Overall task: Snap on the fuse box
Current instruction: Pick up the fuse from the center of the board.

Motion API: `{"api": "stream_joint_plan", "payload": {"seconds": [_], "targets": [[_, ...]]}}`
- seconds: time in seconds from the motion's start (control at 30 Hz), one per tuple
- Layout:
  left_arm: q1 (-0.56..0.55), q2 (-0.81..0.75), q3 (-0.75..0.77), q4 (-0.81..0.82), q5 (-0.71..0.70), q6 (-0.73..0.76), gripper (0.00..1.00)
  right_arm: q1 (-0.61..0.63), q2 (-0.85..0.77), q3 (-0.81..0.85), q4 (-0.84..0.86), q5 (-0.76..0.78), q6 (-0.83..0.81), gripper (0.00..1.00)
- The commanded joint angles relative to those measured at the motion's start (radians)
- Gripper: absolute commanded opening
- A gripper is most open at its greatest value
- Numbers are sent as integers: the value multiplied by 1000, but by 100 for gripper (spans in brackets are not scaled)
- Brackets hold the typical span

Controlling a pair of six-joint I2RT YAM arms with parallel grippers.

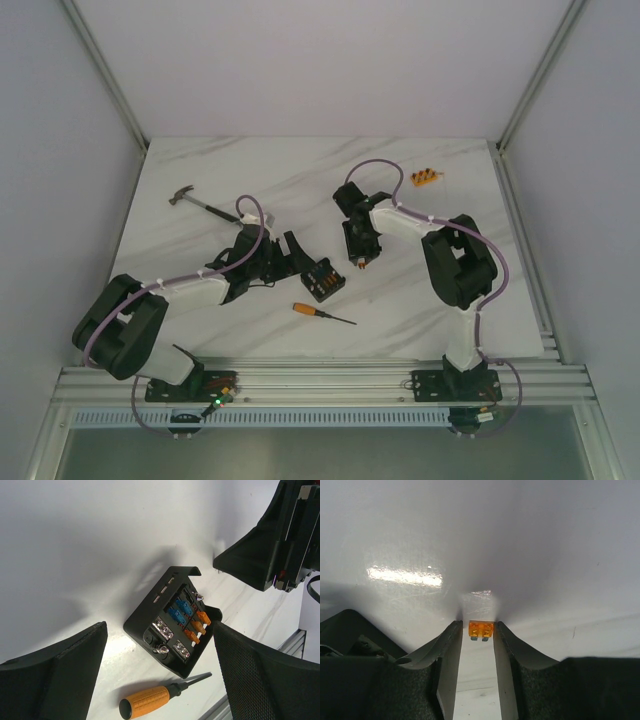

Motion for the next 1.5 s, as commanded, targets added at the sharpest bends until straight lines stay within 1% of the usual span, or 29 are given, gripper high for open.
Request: {"api": "stream_joint_plan", "payload": {"seconds": [0.0,0.13,0.23,0.37,0.53,0.67,0.8,1.03,1.17,1.3,1.47], "targets": [[-2,-7,-4,-16,-4,17,96,-4,62,-19,-39,30,9,36],[-1,-9,-5,-13,-3,16,96,-4,49,-29,-26,57,18,31],[-2,-17,-6,-9,-4,25,96,-4,14,-36,2,57,21,28],[-7,-29,-8,4,-16,36,95,-3,-32,-38,22,57,22,26],[-18,-96,-19,35,-50,43,95,1,-93,-49,47,56,33,25],[-54,-133,-43,93,-120,52,94,9,-154,-51,84,42,49,25],[-91,-151,-76,206,-177,55,92,19,-208,-55,129,22,75,25],[-168,-108,-79,402,-245,113,82,37,-307,-70,218,-14,129,26],[-198,-59,-51,482,-261,139,74,43,-346,-91,249,-44,155,27],[-211,12,-28,549,-271,153,63,47,-374,-109,275,-76,175,27],[-211,49,-10,603,-288,179,58,50,-392,-125,296,-108,184,27]]}}
